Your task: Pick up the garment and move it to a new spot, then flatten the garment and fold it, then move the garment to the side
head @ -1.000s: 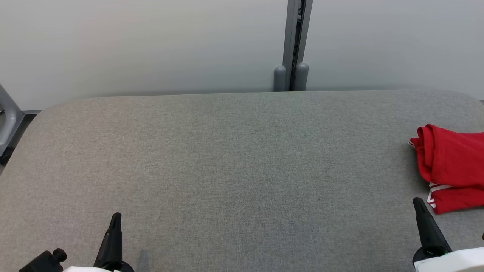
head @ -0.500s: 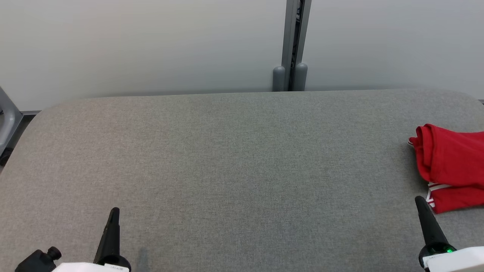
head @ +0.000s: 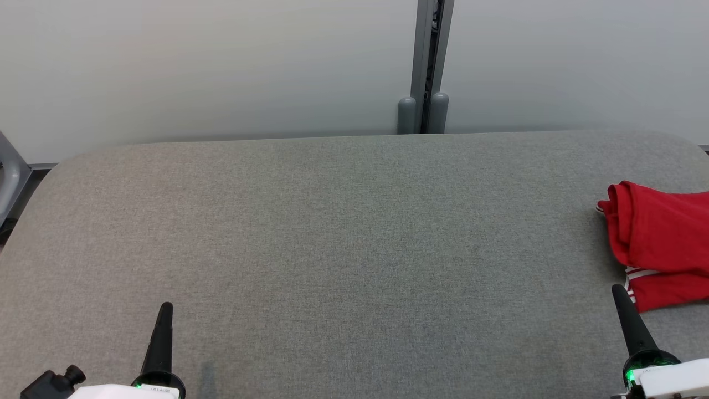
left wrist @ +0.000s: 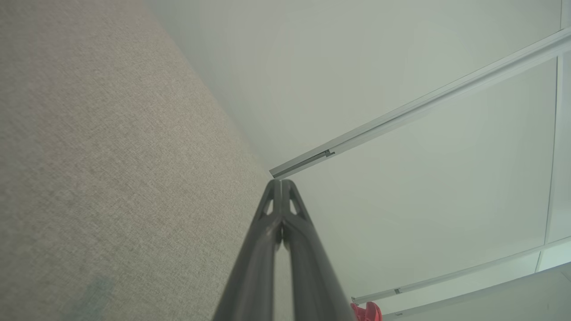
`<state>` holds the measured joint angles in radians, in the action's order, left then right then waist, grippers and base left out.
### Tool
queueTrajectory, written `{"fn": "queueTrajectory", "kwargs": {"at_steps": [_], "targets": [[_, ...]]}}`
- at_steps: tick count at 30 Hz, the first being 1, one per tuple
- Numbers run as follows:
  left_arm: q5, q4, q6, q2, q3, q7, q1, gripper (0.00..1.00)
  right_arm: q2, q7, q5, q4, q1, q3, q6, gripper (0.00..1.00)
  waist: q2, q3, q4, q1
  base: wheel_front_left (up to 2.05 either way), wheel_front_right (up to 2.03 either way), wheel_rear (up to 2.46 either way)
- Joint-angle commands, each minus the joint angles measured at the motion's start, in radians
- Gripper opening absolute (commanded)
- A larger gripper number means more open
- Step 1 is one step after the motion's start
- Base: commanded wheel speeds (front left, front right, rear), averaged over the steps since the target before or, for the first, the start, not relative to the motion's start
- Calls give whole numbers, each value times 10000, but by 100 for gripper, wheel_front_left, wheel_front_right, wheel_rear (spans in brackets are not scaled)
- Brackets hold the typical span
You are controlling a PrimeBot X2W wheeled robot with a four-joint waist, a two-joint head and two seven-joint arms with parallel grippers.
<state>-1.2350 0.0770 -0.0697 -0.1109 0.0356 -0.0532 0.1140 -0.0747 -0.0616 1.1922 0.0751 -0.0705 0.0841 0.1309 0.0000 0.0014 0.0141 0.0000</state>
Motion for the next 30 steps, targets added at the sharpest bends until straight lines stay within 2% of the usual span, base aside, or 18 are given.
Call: {"fn": "queueTrajectory", "kwargs": {"at_steps": [1, 30], "targets": [[-151, -98, -94, -28, -81, 10, -294, 0, -110, -39, 200, -57, 129, 39, -2, 0, 0, 0, -1, 0, 0, 0, 0], [-2449, -108, -417, 292, -471, 523, -461, 0, -62, -572, 2830, 184, 304, 281, -1, 0, 0, 4, -75, 0, 0, 0, 0]]}}
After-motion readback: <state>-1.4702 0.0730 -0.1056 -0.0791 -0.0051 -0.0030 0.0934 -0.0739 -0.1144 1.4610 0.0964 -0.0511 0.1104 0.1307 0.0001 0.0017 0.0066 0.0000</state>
